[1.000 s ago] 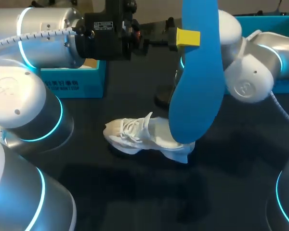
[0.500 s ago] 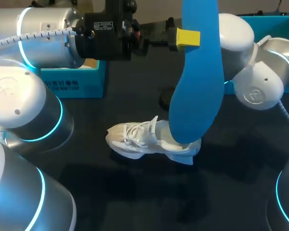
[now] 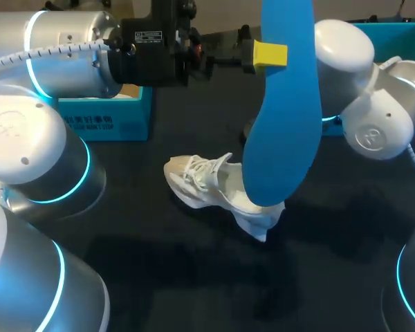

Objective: Take the shoe out of the shoebox, open the shoe tongue, remove and reinsert the insole, then place the shoe into the shoebox

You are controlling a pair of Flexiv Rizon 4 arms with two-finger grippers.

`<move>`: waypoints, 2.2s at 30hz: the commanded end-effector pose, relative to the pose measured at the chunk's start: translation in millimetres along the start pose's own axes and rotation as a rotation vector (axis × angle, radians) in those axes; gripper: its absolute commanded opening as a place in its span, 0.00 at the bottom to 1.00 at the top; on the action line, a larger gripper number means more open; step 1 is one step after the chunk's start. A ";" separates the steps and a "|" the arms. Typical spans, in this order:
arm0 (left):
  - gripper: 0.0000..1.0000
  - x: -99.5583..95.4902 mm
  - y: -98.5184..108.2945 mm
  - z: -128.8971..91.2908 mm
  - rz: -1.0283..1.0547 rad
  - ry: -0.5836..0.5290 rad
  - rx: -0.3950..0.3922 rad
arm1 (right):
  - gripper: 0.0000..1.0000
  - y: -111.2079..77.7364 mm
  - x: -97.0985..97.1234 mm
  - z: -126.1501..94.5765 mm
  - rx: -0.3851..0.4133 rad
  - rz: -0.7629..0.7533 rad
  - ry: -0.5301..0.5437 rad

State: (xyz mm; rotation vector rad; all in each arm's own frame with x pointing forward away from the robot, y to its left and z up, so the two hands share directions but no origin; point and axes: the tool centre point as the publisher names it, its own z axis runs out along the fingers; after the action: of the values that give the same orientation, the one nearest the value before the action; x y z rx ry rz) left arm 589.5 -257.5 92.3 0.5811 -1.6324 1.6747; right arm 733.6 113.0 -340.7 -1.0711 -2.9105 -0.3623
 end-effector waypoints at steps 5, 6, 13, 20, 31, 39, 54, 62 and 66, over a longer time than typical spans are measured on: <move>0.00 -0.4 1.1 2.3 -0.001 -0.002 0.002 | 0.00 0.5 2.6 -3.6 -0.036 0.533 -0.067; 0.00 -0.4 1.1 2.3 -0.001 -0.002 0.002 | 0.00 0.5 2.8 -4.3 -0.043 0.542 -0.065; 0.00 -0.4 1.1 2.3 -0.001 -0.002 0.002 | 0.00 0.7 9.6 -10.4 -0.118 0.726 -0.068; 0.00 -0.4 1.1 2.3 -0.001 -0.002 0.002 | 0.00 -4.5 17.4 -9.5 -0.114 0.849 -0.107; 0.00 -0.4 1.1 2.3 -0.001 -0.002 0.002 | 0.00 -2.6 22.8 -8.6 -0.102 0.863 -0.101; 0.00 -0.4 1.1 2.3 -0.001 -0.002 0.002 | 0.00 -2.6 22.8 -8.6 -0.102 0.863 -0.101; 0.00 -0.4 1.1 2.3 -0.001 -0.002 0.002 | 0.00 -25.1 42.9 16.9 -0.105 0.908 -0.018; 0.00 -0.4 1.1 2.3 -0.001 -0.002 0.002 | 0.00 -26.1 45.4 23.0 -0.125 0.925 -0.033; 0.00 -0.4 1.1 2.3 -0.001 -0.002 0.002 | 0.00 -24.4 47.0 27.8 -0.126 0.922 -0.030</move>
State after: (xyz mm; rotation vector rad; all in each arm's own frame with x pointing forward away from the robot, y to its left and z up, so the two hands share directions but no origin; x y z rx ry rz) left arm 589.6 -257.5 92.3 0.5811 -1.6325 1.6747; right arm 684.1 125.9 -365.0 -2.2306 -2.0805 -0.4662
